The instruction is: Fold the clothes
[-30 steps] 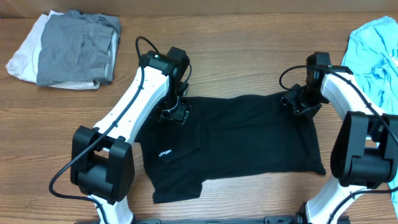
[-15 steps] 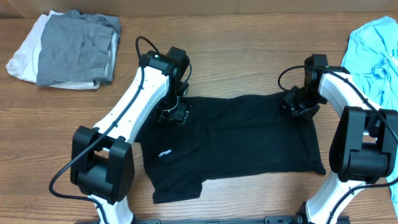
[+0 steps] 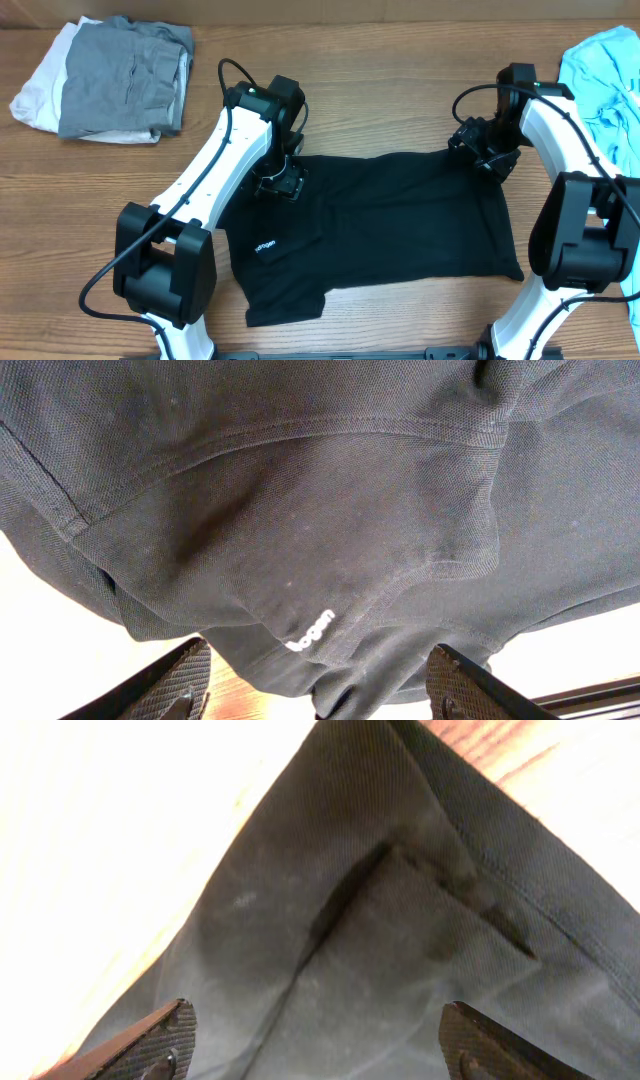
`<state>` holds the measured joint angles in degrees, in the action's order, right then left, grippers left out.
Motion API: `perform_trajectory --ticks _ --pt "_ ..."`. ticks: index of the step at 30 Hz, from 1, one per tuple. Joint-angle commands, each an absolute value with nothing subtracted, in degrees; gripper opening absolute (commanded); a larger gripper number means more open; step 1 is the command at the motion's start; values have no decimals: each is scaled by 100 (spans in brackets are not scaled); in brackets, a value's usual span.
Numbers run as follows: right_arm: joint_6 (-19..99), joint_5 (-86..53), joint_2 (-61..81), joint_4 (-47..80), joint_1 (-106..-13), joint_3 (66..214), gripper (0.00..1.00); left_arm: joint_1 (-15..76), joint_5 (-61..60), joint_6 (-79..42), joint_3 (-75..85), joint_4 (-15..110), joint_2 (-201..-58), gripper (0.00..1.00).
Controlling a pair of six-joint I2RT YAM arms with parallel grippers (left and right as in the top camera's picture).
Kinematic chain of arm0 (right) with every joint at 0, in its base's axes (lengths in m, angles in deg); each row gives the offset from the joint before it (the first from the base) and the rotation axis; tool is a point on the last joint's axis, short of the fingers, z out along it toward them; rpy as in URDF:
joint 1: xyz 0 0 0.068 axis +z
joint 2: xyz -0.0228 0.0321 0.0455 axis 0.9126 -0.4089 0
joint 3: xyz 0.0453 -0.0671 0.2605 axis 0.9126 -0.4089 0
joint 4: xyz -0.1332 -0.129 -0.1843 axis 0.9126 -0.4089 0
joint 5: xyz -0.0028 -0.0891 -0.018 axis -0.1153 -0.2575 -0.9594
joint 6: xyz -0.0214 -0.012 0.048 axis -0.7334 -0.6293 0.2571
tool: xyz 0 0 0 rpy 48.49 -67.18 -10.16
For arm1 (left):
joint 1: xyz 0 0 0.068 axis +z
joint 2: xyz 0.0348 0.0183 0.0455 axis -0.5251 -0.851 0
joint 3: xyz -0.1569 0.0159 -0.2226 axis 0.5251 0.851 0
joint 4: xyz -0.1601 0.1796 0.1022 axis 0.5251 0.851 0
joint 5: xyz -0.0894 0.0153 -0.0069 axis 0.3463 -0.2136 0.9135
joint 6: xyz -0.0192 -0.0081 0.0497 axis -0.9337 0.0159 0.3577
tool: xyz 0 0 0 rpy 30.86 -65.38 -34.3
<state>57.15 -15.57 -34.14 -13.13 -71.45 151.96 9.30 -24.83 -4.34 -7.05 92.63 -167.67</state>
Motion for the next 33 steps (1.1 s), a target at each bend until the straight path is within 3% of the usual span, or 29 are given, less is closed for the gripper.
perform_trajectory --ticks 1,7,12,16,21,25,33 --pt "5726 -1675 -3482 -1129 -7154 14905 81 959 -2440 -301 -663 9247 -16786 72" --pt "5750 -1680 -3591 -871 -7154 14723 74 959 -2440 -301 -663 9254 -16786 72" --pt "5752 -1704 -3714 -858 -7154 14723 56 959 -2440 -301 -663 9247 -16786 72" --pt "5750 -1927 -3775 -902 -7156 14723 55 959 -2440 -301 -663 9250 -16786 72" --pt "5800 -2075 -3806 -928 -7156 14723 31 959 -2440 -301 -663 9250 -16786 72" --pt "5877 -2416 -3806 -1094 -7171 14778 20 959 -2442 -299 -663 9258 -16786 72" --pt "5872 -3133 -3806 -2128 -7171 15615 21 959 -2442 -299 -663 9258 -16786 71"
